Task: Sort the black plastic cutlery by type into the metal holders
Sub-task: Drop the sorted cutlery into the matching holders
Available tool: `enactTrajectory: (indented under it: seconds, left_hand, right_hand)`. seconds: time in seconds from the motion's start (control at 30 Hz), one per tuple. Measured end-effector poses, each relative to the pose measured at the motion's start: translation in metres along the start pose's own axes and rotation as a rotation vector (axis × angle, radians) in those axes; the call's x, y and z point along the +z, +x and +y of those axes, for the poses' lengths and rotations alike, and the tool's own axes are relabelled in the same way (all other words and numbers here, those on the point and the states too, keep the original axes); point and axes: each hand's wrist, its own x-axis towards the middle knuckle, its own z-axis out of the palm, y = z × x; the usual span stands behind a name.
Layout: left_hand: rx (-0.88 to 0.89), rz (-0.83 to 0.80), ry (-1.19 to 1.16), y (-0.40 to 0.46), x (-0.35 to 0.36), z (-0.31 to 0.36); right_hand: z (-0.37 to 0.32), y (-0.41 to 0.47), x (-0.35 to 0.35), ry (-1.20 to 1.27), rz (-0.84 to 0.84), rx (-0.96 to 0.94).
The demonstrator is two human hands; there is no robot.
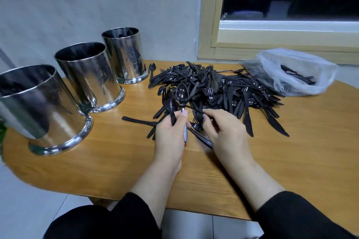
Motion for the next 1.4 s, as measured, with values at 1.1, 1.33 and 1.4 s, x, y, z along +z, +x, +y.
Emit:
enactTrajectory:
  seconds: [1.1,1.33,1.4]
  left_hand:
    - [-0.056,0.010,-0.049,-0.005,0.000,0.010]
    - [-0.116,0.001,-0.159,-0.005,0.002,0.013]
    - [-0.126,-0.004,-0.190,-0.004,0.001,0.013]
  right_hand:
    - [0.002,-0.006,0.010,-0.025,-0.033,-0.230]
    - [-0.002,-0.009,0.013,0.030,-0.228,-0.275]
    - [-0.002,-0.009,0.012,0.046,-0.253,-0.274]
